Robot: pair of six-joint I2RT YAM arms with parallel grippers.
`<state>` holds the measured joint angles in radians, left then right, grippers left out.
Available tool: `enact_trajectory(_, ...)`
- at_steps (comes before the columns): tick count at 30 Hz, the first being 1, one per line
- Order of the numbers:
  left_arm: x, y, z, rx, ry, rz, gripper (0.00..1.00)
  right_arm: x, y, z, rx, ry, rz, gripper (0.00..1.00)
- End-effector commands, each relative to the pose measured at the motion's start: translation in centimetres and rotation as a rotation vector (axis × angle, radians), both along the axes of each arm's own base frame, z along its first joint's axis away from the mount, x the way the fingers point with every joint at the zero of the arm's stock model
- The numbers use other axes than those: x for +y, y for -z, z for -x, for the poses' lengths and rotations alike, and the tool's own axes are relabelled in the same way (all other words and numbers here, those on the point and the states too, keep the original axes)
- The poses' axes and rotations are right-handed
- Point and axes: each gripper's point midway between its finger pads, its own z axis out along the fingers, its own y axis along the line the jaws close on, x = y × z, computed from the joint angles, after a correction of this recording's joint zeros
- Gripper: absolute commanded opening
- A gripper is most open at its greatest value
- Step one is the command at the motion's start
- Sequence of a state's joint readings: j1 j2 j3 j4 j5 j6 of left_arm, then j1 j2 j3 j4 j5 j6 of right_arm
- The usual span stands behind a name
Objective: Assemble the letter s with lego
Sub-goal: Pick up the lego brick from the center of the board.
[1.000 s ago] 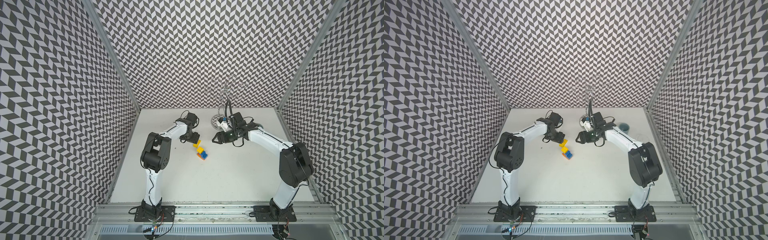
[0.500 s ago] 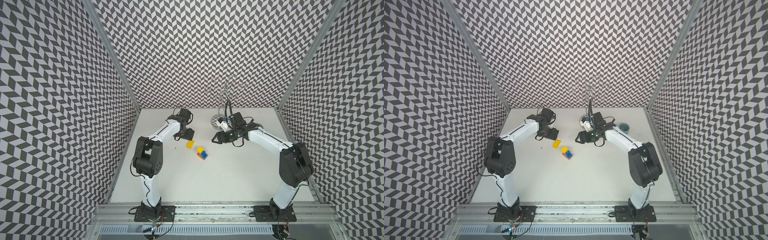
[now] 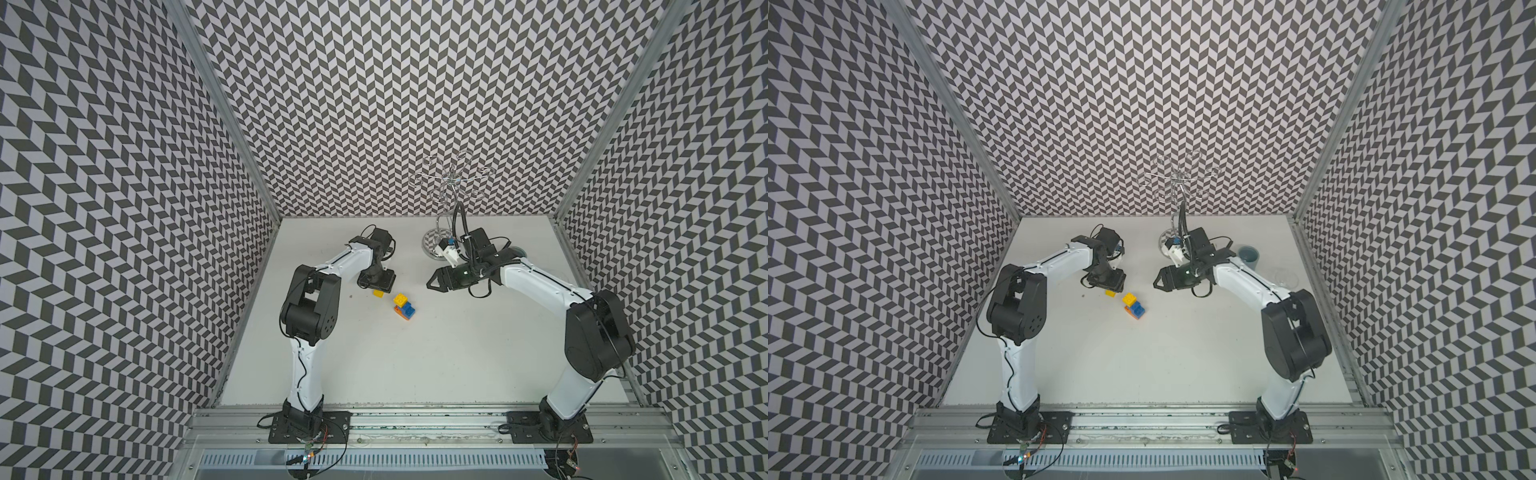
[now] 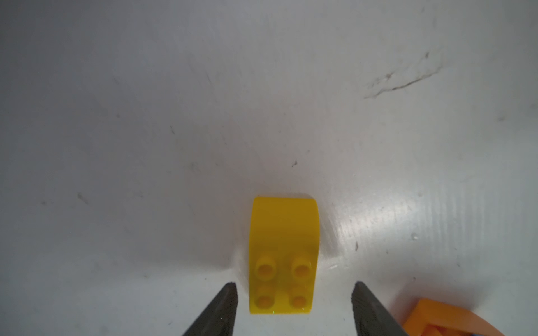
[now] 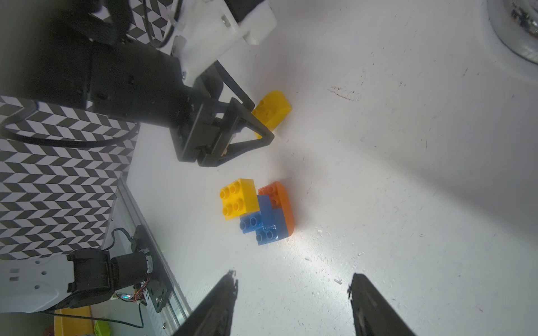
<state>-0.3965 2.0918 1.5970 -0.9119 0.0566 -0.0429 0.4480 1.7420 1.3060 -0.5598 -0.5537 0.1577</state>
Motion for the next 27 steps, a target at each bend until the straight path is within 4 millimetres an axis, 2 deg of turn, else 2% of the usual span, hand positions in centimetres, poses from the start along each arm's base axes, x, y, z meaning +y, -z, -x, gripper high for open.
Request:
enact_trajectory(1, 0.2, 0.3, 0.6, 0.019, 0.012, -0.046, 0.64, -0.5, -1.3, -0.5, -0.068, 0.006, -0.012, 0.64)
enact_trajectory(5, 0.5, 0.7, 0.6, 0.021, 0.011, -0.069, 0.62, -0.6, -1.2, -0.3, -0.066, 0.005, -0.019, 0.64)
enact_trajectory(7, 0.4, 0.8, 0.4, 0.023, 0.010, -0.073, 0.53, -0.5, -1.2, -0.2, -0.064, 0.003, -0.024, 0.64)
enact_trajectory(19, 0.0, 0.7, -1.2, 0.010, 0.008, -0.089, 0.52, -0.7, -1.3, 0.4, -0.073, -0.007, -0.034, 0.63)
enact_trajectory(22, -0.2, 0.7, -1.3, 0.010, 0.011, -0.094, 0.37, -0.8, -1.2, 0.5, -0.073, -0.009, -0.033, 0.63)
enact_trajectory(27, 0.1, 0.9, -0.8, 0.024, 0.009, -0.098, 0.38, -0.9, -1.1, 0.6, -0.074, -0.010, -0.033, 0.62)
